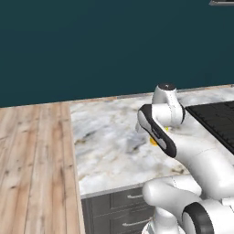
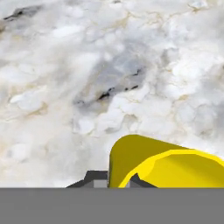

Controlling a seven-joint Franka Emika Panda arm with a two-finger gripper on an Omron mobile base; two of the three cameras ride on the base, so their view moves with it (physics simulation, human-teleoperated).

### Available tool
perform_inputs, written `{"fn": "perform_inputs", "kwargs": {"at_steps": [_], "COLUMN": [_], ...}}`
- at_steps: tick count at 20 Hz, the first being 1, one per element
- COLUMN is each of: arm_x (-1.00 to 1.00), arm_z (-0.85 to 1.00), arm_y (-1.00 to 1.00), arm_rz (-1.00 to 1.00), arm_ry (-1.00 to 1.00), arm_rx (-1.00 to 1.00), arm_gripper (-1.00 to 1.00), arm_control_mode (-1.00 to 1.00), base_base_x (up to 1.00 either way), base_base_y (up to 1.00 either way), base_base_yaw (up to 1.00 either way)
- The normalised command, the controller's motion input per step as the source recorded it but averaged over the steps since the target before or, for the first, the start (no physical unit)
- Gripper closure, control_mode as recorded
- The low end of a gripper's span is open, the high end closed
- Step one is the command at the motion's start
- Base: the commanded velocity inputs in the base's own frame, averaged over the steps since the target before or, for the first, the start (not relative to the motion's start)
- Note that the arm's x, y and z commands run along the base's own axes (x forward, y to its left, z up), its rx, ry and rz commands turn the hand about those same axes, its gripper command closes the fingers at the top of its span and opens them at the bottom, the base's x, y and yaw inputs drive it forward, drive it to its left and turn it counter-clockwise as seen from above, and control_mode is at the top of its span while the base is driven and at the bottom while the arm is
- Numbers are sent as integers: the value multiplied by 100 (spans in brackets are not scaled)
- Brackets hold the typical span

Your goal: Place the pitcher and cup on the dining counter for serving.

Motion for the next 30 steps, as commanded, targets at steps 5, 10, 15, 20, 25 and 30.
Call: {"fn": "perform_inputs", "kwargs": {"at_steps": [5, 10, 15, 20, 25, 30], "arm_x": [56, 47, 47, 23, 11, 4], "arm_z": [-65, -61, -32, -9, -1, 0], "arm_y": [0, 0, 0, 0, 0, 0], "arm_rz": [0, 0, 0, 0, 0, 0], "arm_ry": [-3, 0, 1, 0, 3, 2], "arm_rx": [0, 0, 0, 0, 0, 0], "arm_gripper": [100, 100, 100, -100, -100, -100], "arm_control_mode": [-100, -100, -100, -100, -100, -100], "base_base_x": [0, 0, 0, 0, 0, 0], "base_base_y": [0, 0, 0, 0, 0, 0], "base_base_yaw": [0, 0, 0, 0, 0, 0]}}
